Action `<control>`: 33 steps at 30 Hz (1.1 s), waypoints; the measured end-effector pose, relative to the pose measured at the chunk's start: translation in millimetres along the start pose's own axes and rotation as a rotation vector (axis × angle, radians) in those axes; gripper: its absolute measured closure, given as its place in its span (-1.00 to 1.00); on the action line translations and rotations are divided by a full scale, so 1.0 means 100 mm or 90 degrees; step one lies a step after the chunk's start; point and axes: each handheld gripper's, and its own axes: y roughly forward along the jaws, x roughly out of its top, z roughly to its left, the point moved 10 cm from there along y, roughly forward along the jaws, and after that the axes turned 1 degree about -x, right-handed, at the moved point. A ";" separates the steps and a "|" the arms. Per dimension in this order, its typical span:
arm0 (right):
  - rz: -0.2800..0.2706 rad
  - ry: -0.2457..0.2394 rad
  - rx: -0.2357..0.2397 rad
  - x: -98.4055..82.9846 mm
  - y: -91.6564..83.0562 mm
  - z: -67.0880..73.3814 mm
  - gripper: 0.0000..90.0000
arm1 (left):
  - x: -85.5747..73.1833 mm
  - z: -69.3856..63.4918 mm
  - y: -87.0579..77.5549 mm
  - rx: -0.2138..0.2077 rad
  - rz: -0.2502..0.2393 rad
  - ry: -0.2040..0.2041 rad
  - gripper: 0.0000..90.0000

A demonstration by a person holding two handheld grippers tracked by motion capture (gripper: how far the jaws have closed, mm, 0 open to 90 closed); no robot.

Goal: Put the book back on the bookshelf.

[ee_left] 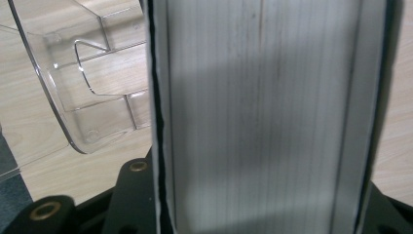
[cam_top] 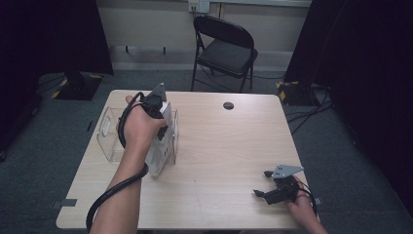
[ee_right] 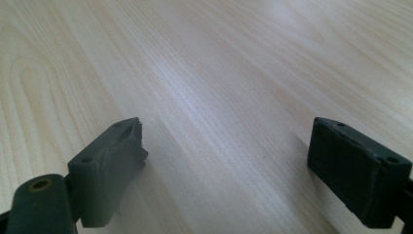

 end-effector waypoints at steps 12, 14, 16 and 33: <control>0.000 0.000 0.000 0.00 0.00 0.00 -0.73 | 0.06 0.02 0.02 -0.002 -0.003 -0.012 0.18; 0.000 0.000 0.000 0.00 0.00 0.00 -0.73 | 0.08 0.03 0.02 0.007 -0.003 -0.015 0.18; 0.000 0.000 -0.001 0.00 0.00 0.00 -0.73 | 0.09 0.03 0.04 -0.001 -0.003 -0.020 0.18; 0.000 0.000 0.000 0.00 0.00 0.00 -0.73 | 0.19 -0.02 0.06 0.007 0.000 -0.017 0.18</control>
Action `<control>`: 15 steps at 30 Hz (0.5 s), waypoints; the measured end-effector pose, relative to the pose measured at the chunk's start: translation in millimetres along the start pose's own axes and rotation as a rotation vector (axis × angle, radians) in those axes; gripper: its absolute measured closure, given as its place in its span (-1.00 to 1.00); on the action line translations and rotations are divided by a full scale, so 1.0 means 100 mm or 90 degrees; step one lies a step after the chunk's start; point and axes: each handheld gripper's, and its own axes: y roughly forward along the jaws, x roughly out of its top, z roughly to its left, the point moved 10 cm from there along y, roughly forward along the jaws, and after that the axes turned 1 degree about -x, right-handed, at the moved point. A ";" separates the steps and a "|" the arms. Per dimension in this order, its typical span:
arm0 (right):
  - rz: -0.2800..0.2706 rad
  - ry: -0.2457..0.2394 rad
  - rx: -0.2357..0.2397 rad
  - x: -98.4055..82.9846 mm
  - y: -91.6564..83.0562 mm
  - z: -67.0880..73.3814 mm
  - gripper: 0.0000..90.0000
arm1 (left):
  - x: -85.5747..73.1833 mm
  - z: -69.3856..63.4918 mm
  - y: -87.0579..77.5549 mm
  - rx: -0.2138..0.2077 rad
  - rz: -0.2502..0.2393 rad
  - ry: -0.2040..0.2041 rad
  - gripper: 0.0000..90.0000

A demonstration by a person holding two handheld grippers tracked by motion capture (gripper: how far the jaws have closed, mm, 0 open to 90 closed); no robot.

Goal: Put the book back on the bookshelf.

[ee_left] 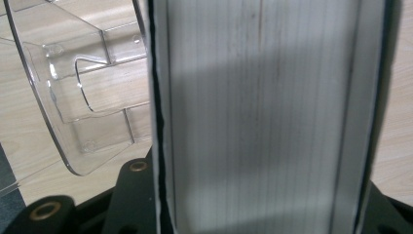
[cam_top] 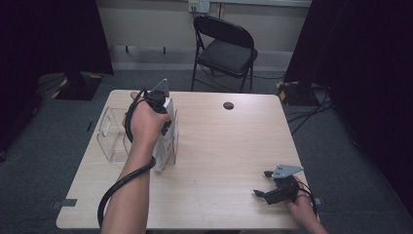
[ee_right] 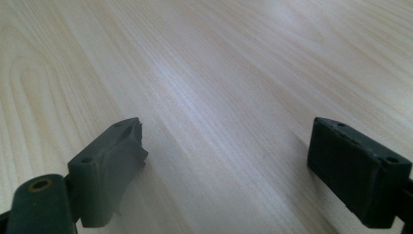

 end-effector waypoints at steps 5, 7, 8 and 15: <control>0.000 0.000 0.000 0.00 0.00 0.00 -0.73 | 0.03 0.02 0.01 0.005 -0.003 -0.007 0.18; 0.000 0.000 0.000 0.00 0.00 0.00 -0.73 | 0.03 0.04 0.02 0.010 -0.003 -0.008 0.18; 0.000 0.001 0.000 0.00 0.00 0.00 -0.73 | 0.04 0.03 0.03 0.006 -0.004 -0.014 0.18; 0.000 0.001 0.000 0.00 0.00 0.00 -0.73 | 0.07 0.05 0.07 0.008 -0.011 -0.024 0.18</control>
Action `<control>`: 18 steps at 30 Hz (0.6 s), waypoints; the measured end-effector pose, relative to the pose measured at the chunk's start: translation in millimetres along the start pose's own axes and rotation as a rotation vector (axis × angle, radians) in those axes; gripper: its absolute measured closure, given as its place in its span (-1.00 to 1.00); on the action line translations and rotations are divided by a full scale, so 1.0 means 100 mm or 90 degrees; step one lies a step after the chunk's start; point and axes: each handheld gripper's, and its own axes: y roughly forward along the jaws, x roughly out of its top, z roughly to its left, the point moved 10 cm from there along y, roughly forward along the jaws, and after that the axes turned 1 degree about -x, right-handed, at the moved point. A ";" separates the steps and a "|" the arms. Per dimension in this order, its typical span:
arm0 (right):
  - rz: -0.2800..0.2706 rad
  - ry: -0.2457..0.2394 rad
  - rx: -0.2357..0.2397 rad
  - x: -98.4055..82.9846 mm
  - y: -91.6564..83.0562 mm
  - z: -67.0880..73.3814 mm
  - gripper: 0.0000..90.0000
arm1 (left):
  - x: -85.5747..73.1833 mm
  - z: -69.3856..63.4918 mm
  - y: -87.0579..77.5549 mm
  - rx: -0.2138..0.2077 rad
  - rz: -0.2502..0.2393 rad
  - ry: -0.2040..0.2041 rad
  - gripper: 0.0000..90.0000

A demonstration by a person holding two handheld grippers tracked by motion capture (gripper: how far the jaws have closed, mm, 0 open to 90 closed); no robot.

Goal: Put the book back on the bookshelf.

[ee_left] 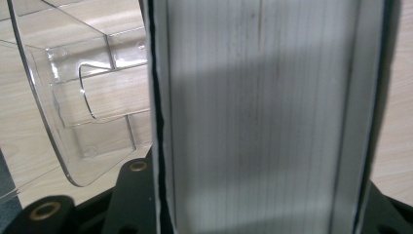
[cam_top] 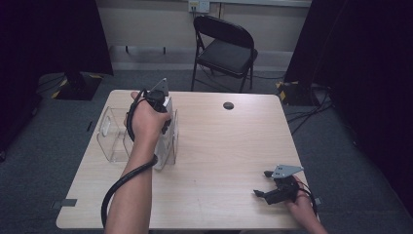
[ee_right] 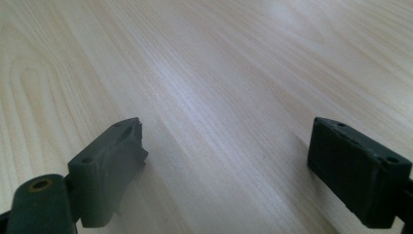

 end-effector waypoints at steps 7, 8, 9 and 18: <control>0.000 0.000 0.000 0.00 0.00 0.00 -0.73 | 0.03 0.01 -0.01 0.002 -0.001 -0.006 0.18; 0.000 -0.001 -0.001 0.00 0.00 0.00 -0.73 | 0.04 0.01 -0.01 0.002 -0.004 -0.009 0.18; 0.000 -0.001 -0.001 0.00 0.00 0.00 -0.73 | 0.04 0.00 -0.01 0.000 -0.003 -0.012 0.18; 0.000 0.000 -0.001 0.00 0.00 0.00 -0.73 | 0.11 -0.02 0.01 0.005 0.004 -0.007 0.18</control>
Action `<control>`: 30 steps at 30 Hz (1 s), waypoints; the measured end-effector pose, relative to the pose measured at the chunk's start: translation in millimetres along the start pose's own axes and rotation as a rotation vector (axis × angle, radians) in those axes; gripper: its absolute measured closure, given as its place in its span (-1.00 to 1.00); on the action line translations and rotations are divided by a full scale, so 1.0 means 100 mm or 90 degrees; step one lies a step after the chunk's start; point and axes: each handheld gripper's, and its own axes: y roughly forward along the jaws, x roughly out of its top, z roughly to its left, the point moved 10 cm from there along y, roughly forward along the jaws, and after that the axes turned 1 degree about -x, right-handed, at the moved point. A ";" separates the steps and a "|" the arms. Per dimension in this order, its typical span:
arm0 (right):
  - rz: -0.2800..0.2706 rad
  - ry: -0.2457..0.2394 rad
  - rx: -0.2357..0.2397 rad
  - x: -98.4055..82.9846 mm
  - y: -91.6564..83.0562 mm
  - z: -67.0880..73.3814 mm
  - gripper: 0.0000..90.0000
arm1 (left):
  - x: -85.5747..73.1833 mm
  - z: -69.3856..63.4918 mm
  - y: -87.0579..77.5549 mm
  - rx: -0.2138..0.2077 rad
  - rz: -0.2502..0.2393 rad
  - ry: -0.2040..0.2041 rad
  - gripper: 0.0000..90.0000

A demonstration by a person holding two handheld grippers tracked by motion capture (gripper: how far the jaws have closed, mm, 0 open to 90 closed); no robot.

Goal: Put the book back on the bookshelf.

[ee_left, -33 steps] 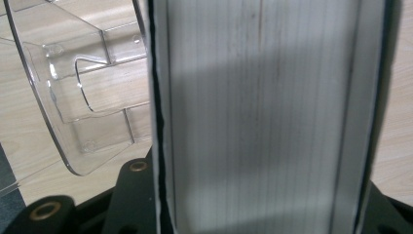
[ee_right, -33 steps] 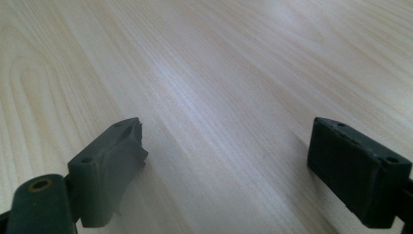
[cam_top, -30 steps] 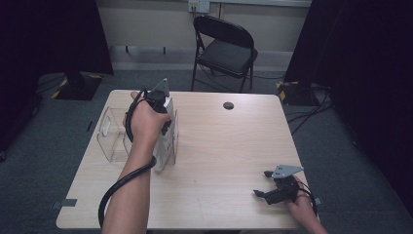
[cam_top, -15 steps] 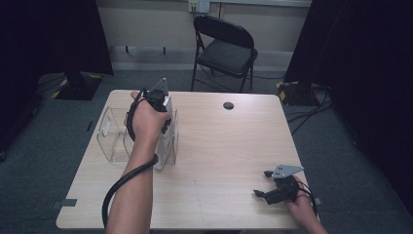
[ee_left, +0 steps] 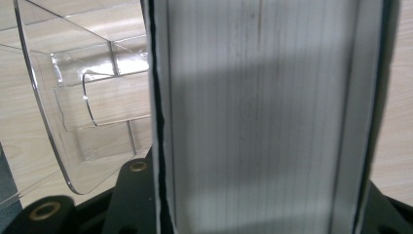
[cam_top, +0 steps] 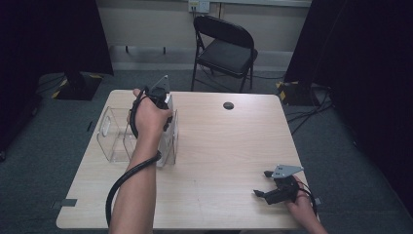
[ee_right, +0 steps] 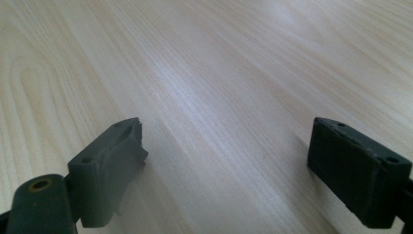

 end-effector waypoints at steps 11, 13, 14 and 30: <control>0.000 -0.002 0.002 0.00 0.00 0.00 -0.73 | 0.07 -0.02 0.02 0.008 0.004 -0.002 0.17; 0.000 -0.002 0.001 0.00 0.00 0.00 -0.73 | 0.09 -0.03 0.05 0.010 0.003 -0.007 0.18; 0.000 -0.002 0.001 0.00 0.00 0.00 -0.73 | 0.09 -0.03 0.05 0.010 0.003 -0.007 0.17; -0.001 -0.001 0.001 0.00 0.00 0.00 -0.73 | 0.10 -0.04 0.12 0.015 0.006 -0.004 0.17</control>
